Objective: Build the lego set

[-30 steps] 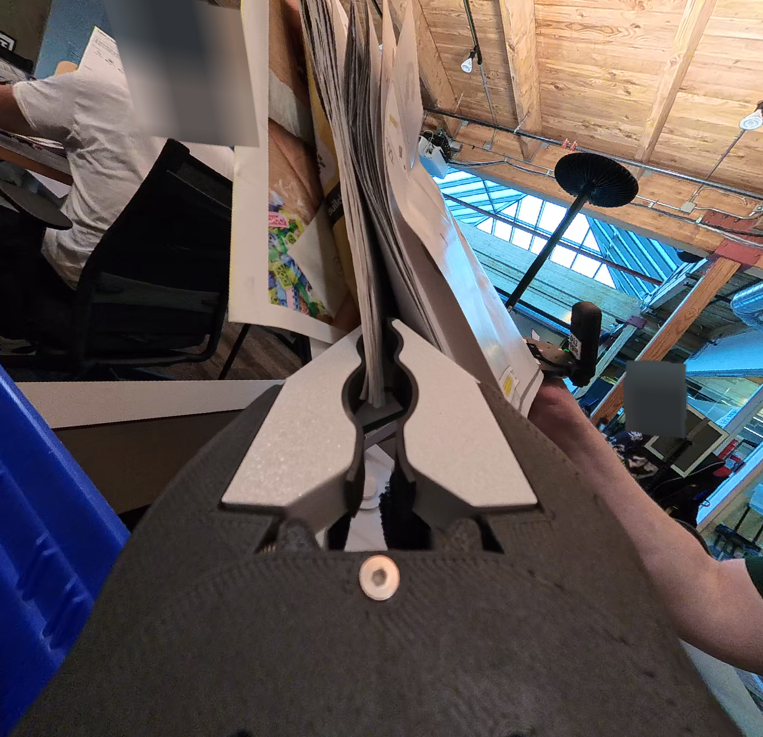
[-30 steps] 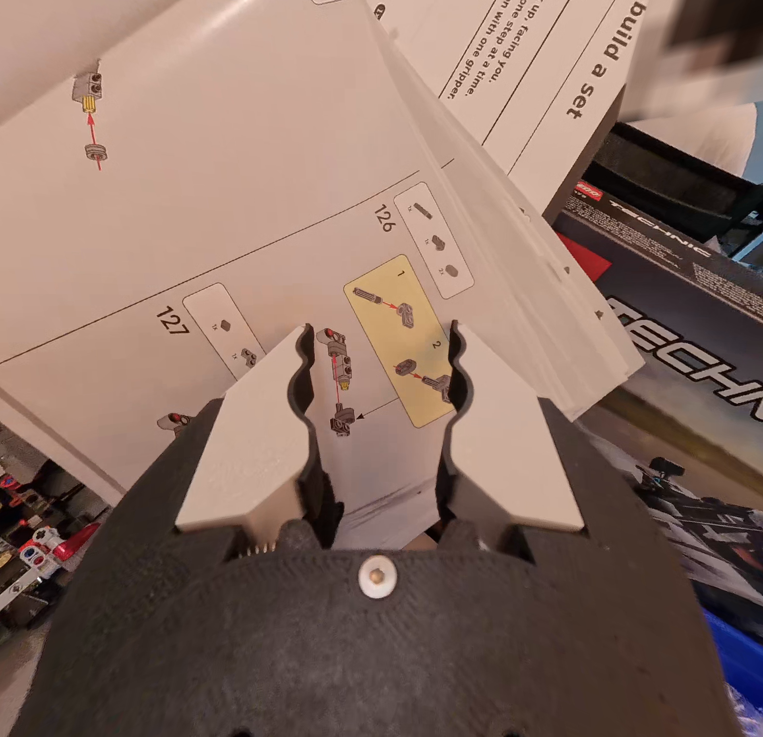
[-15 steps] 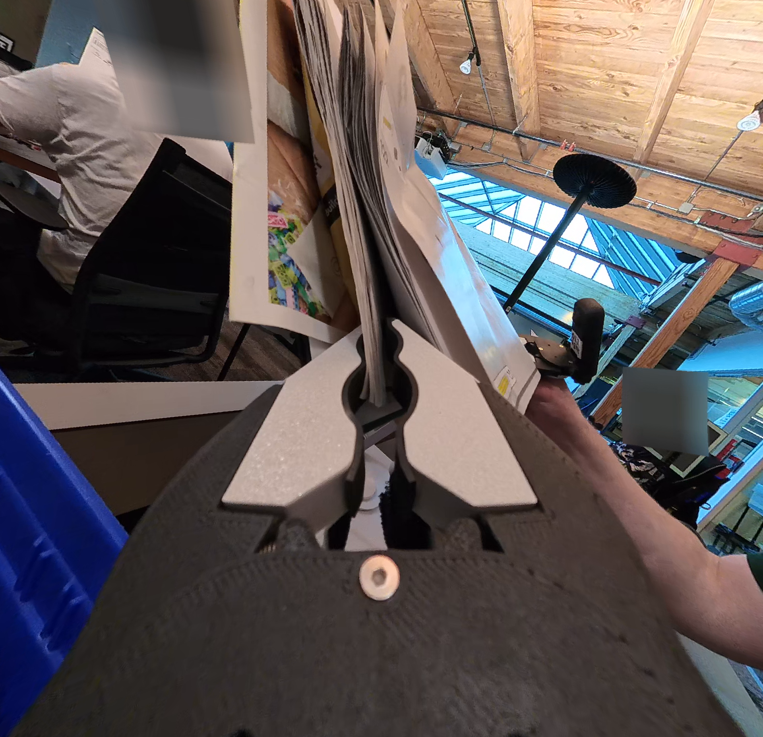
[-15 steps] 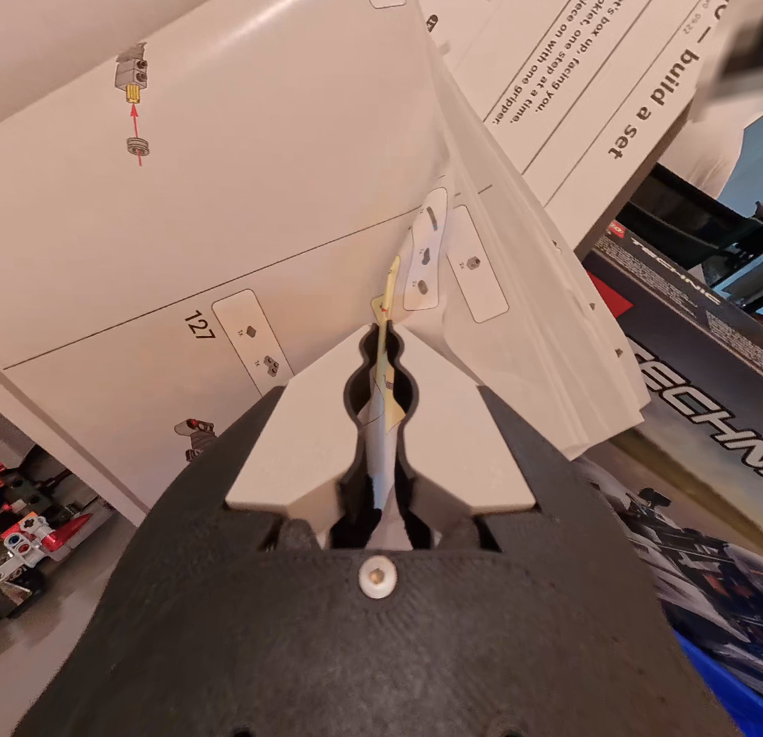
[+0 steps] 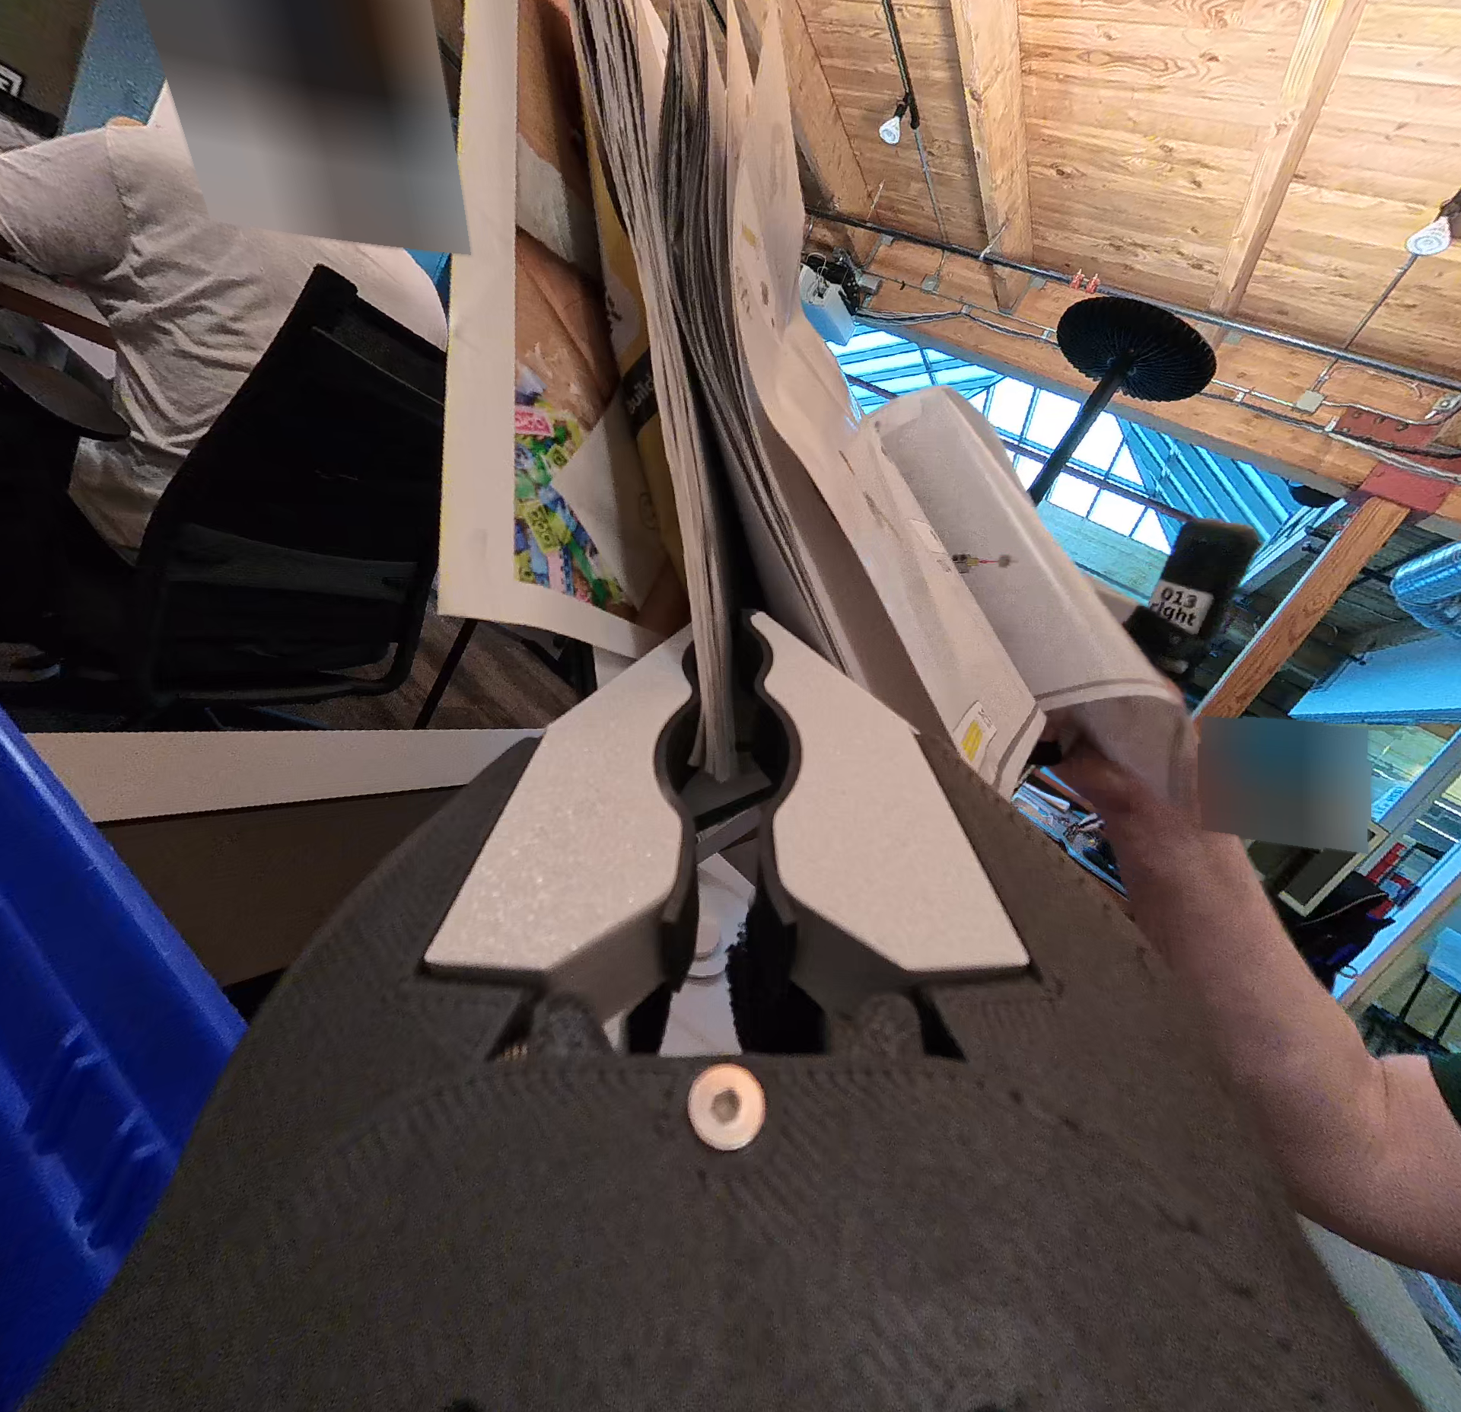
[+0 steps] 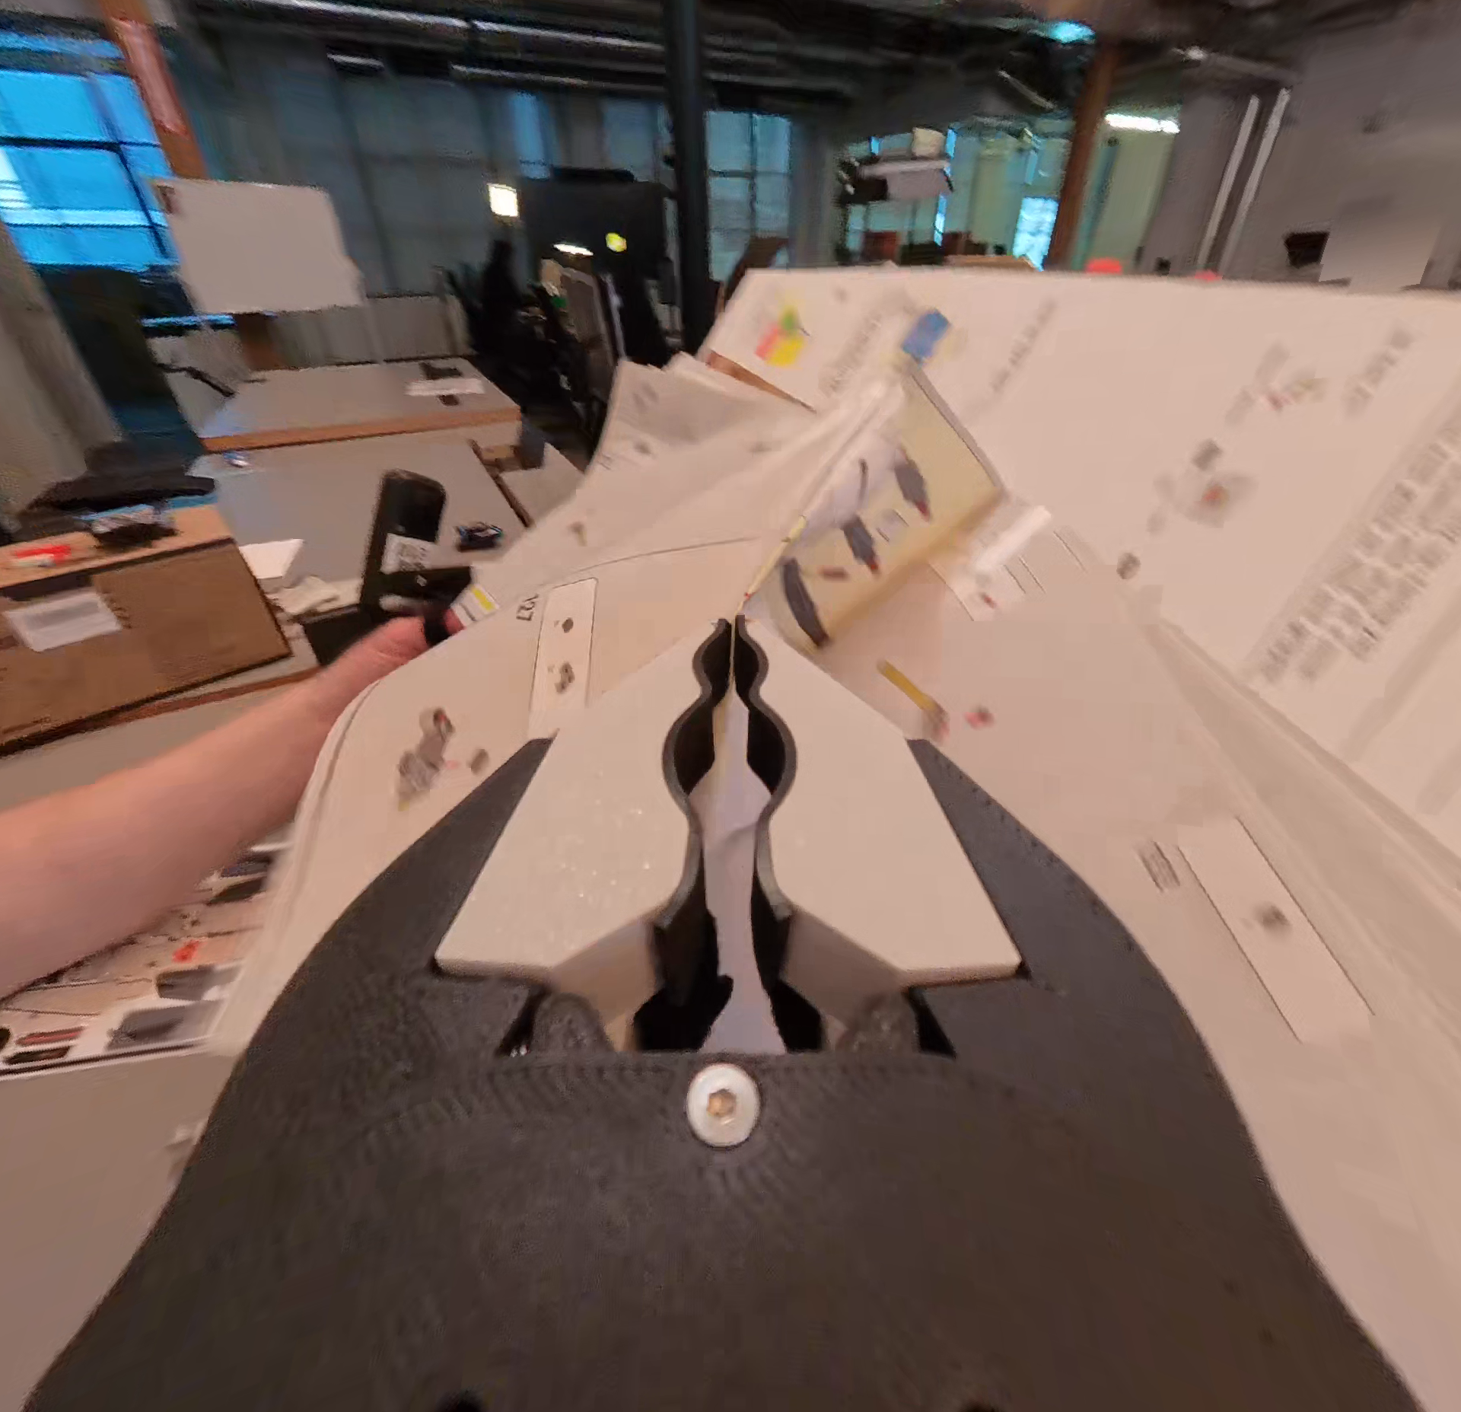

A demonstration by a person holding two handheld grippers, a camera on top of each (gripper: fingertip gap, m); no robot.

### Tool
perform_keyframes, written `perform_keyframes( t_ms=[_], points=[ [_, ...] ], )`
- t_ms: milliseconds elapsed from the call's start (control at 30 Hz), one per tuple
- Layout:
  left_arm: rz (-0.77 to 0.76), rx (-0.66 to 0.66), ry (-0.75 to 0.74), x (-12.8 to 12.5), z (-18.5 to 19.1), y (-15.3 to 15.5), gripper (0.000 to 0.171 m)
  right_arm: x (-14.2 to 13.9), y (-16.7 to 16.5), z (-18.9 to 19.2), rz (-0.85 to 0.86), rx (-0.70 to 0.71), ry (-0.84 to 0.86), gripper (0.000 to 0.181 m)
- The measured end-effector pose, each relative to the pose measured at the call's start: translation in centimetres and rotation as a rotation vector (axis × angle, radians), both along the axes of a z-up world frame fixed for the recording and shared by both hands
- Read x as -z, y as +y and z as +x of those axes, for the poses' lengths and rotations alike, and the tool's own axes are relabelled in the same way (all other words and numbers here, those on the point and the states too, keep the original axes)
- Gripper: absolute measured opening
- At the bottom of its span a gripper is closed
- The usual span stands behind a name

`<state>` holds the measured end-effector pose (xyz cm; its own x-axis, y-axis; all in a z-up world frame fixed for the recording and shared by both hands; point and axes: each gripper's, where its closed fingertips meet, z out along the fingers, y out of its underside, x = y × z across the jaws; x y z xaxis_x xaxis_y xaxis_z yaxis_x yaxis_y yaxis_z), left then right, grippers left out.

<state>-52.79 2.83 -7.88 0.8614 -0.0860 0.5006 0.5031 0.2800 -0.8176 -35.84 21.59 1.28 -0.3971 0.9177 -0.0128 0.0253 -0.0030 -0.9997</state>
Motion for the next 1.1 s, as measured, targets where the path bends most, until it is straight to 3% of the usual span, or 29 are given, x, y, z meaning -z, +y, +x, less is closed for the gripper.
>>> perform_keyframes(
  t_ms=[133,200,300,367,467,567,667,800,900,1100],
  points=[
    [0.001,0.001,0.001,0.0,0.0,0.0,0.002,-3.4,-5.7,-2.1,-0.043,-0.128,0.060,0.009],
    [0.001,0.001,0.000,0.0,0.0,0.0,0.002,-4.2,-10.1,-2.6,-0.064,-0.280,0.053,0.031],
    [0.001,0.004,0.001,-0.1,0.0,0.0,0.002,-5.7,-14.4,-1.1,-0.092,-0.511,0.073,0.039],
    [0.001,0.007,0.002,-0.1,0.1,-0.1,0.002,-6.5,-13.0,-0.9,-0.110,-0.461,0.091,0.040],
    [0.005,0.009,-0.003,-0.2,0.1,-0.1,0.002,-5.0,-6.3,-1.2,-0.021,-0.188,0.084,0.040],
    [0.007,0.009,-0.005,-0.1,0.0,-0.1,0.001,-0.6,3.2,-1.0,0.173,0.209,-0.010,0.053],
    [0.004,0.005,-0.002,-0.1,0.0,0.0,0.002,3.7,9.1,0.5,0.229,0.392,-0.115,0.068],
    [0.001,-0.001,0.001,-0.1,0.1,0.0,0.002,7.6,12.5,1.1,0.247,0.487,-0.196,0.073],
    [-0.002,-0.003,0.004,0.0,0.0,0.0,0.002,10.0,13.1,0.4,0.307,0.513,-0.255,0.073],
    [0.001,-0.002,0.005,0.0,0.0,0.0,0.002,10.1,12.6,-0.2,0.359,0.524,-0.226,0.053]
  ],
)
